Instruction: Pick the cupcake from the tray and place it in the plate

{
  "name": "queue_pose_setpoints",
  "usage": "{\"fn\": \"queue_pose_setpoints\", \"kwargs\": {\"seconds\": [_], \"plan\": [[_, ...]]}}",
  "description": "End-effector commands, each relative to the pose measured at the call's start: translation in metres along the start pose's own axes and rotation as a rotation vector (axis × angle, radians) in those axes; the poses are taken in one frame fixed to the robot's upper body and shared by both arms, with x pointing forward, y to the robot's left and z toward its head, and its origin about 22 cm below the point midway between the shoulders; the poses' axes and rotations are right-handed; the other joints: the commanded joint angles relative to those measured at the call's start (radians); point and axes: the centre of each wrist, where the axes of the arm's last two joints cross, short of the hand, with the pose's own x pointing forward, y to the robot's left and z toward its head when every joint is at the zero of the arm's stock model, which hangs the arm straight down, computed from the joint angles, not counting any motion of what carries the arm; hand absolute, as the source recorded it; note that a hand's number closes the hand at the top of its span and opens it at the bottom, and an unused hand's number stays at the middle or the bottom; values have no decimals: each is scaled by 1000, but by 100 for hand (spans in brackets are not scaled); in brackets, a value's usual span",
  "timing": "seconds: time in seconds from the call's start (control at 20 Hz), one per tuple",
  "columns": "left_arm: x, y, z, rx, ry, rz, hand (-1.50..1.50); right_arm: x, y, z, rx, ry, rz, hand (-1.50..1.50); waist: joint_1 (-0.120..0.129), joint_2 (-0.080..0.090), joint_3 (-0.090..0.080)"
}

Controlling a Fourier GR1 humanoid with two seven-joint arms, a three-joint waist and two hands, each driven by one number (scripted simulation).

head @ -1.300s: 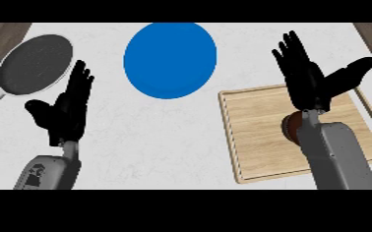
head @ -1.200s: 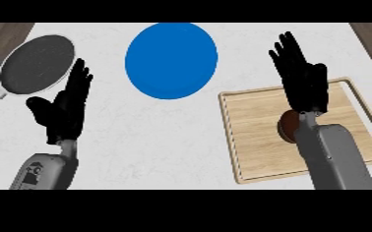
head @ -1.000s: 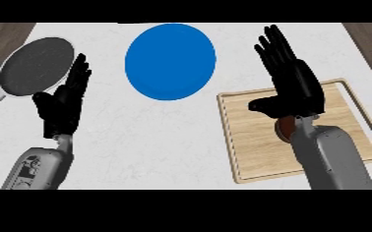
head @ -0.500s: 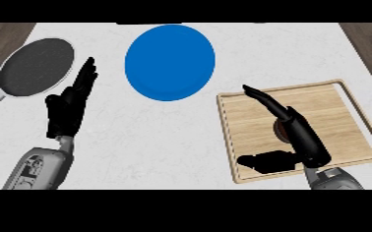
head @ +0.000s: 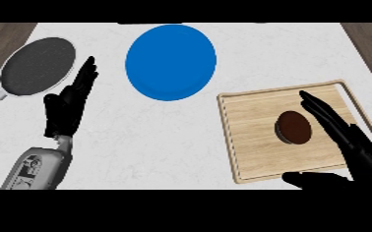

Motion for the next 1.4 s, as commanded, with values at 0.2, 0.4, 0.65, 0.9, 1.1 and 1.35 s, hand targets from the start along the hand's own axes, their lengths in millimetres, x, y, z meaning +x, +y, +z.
{"fn": "queue_pose_setpoints", "kwargs": {"seconds": [0.2, 0.4, 0.65, 0.9, 1.1, 1.35], "plan": [[-15, -4, 8, -15, 0, -10, 0, 36, -63, 5, 229, 229, 334, -150, -4, -1, -3], [13, 0, -9, -11, 1, -9, 0, 59, -91, 1, 305, 292, 352, -150, -2, 0, -1], [7, 10, -15, -12, -9, 7, 0, 58, -92, -19, 368, 402, 377, -150, 15, 5, 0], [-4, -11, -12, -28, -15, 2, 0, 39, -85, -39, 398, 426, 380, -150, 23, 7, 0], [-9, -8, -10, -38, 2, 9, 0, 43, -50, -51, 445, 423, 398, -150, 26, 6, 0], [10, -2, -16, -26, -13, 13, 0, 15, -31, -46, 499, 476, 450, -150, 24, 6, 0]]}}
